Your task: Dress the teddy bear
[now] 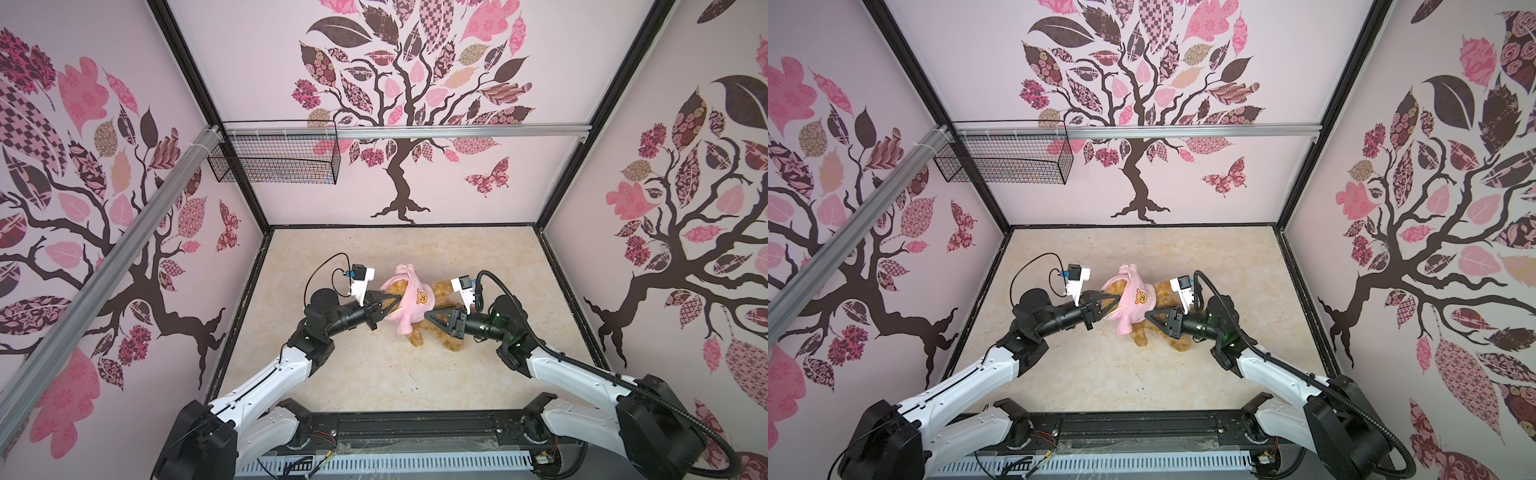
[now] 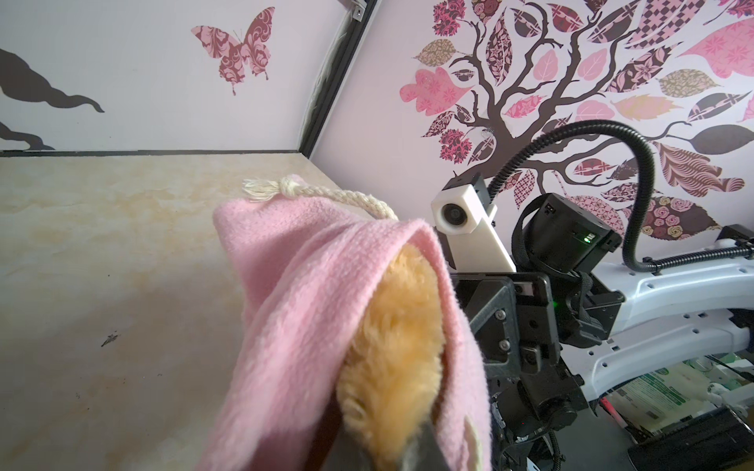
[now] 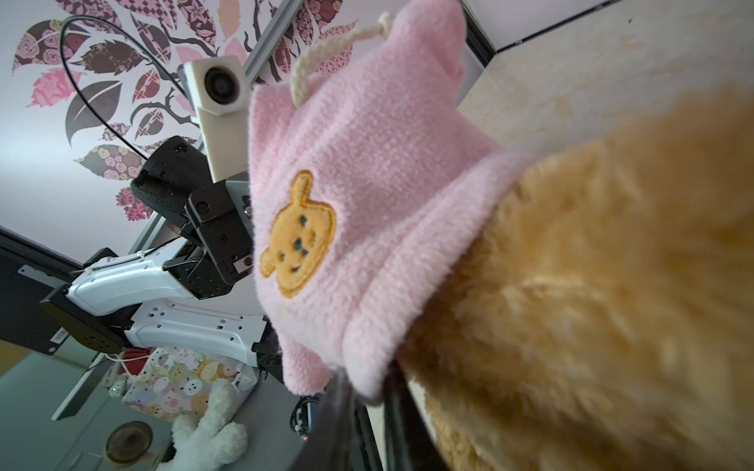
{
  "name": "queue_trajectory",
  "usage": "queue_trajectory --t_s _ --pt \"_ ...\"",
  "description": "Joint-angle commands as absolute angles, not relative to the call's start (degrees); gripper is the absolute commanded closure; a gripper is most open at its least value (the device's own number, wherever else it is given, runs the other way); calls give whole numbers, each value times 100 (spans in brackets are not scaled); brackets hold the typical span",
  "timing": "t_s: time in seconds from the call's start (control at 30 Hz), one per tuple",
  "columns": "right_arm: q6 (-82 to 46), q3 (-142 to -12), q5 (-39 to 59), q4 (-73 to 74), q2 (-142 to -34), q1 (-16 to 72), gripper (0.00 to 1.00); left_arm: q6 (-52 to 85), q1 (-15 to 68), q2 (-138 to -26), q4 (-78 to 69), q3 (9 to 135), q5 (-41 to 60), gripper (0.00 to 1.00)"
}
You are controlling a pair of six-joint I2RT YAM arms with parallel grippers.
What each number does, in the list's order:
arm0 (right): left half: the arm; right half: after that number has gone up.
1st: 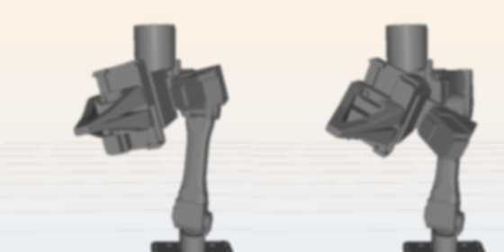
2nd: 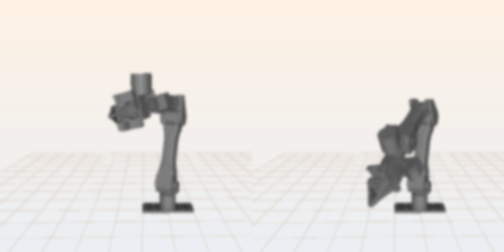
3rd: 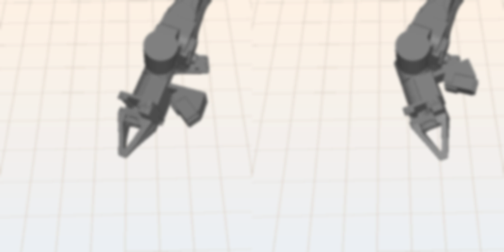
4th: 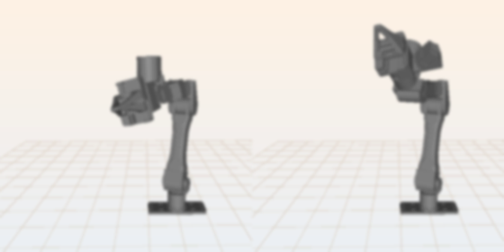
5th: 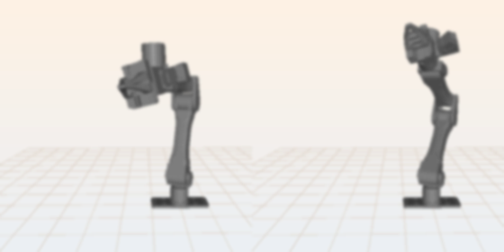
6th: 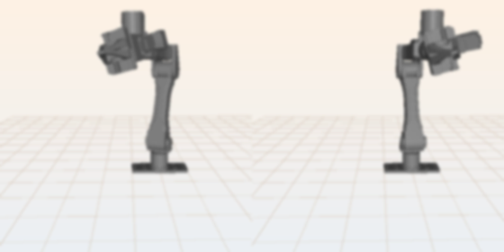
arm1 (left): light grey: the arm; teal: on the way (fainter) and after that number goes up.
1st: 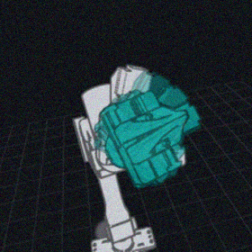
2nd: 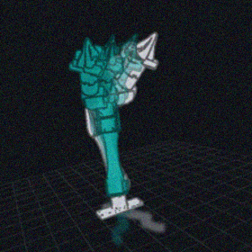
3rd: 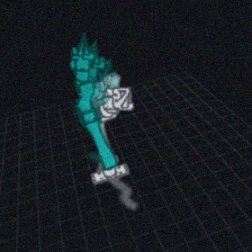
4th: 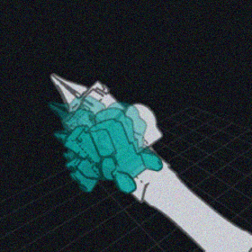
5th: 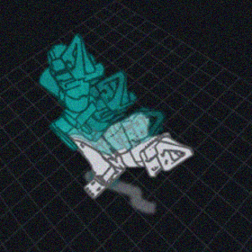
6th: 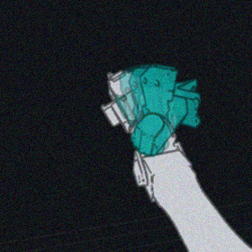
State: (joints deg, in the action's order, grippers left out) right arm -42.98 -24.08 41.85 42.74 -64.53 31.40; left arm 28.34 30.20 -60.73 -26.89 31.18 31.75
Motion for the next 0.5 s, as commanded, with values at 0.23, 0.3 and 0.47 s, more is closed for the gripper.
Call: queue_trajectory --t_s 0.23,0.3,0.47 --pt "-4364 -3206 3924 4487 -6565 3660 100 3714 3235 -6344 -1622 3325 729 100" --pt "-4368 -3412 3801 4515 -6738 3877 100 3763 3471 -6395 -1476 3392 198 100" --pt "-4386 -3790 3612 4658 -7267 4506 100 4423 3745 -6564 -1359 3480 -717 100"
